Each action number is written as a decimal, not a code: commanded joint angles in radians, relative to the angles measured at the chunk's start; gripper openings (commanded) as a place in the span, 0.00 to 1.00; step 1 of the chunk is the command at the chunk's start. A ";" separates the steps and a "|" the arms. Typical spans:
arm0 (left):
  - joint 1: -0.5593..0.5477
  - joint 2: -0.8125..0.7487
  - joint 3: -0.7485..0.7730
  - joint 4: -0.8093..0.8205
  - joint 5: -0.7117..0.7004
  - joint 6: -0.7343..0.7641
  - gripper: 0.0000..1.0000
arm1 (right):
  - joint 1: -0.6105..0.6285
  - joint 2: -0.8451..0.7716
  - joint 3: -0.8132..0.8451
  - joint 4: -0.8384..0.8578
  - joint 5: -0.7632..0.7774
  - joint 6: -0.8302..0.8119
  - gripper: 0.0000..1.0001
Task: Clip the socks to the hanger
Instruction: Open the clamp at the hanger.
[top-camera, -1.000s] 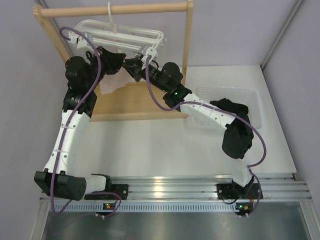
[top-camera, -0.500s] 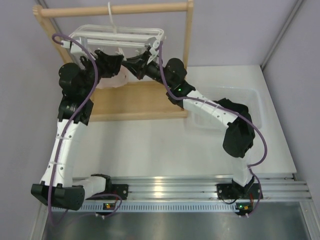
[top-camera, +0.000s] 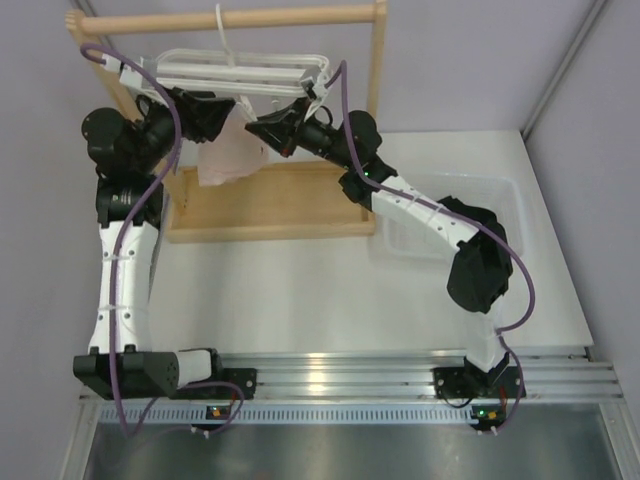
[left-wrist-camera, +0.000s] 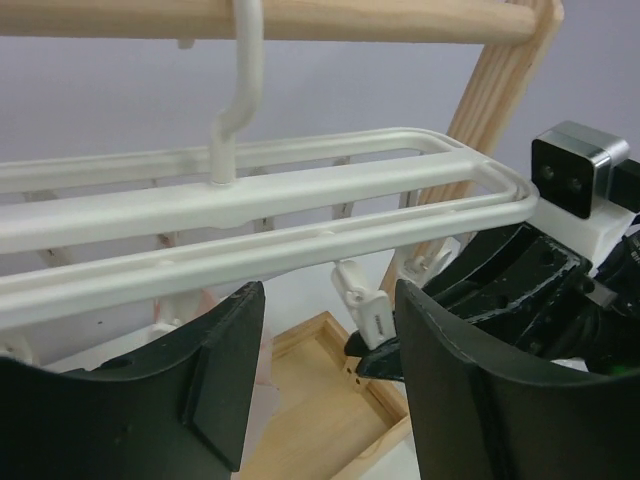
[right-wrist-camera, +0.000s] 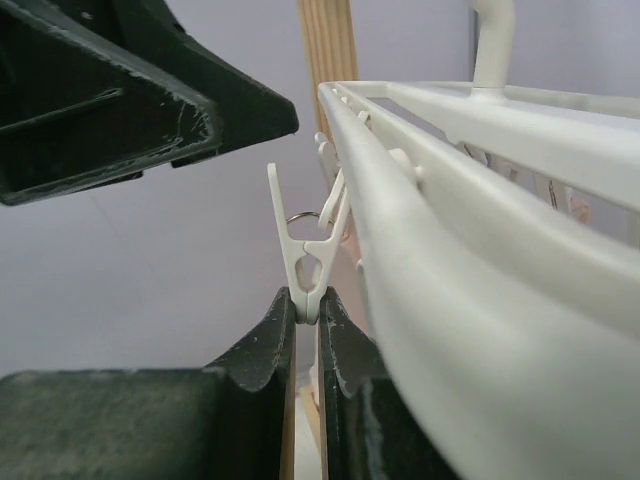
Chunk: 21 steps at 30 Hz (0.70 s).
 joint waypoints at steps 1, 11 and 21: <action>0.079 0.073 0.086 0.140 0.291 -0.125 0.59 | -0.021 0.012 0.054 0.068 -0.059 0.077 0.00; 0.119 0.142 0.068 0.499 0.560 -0.335 0.55 | -0.031 0.027 0.061 0.090 -0.107 0.130 0.00; 0.118 0.159 0.012 0.590 0.545 -0.374 0.51 | -0.031 0.035 0.063 0.107 -0.128 0.147 0.00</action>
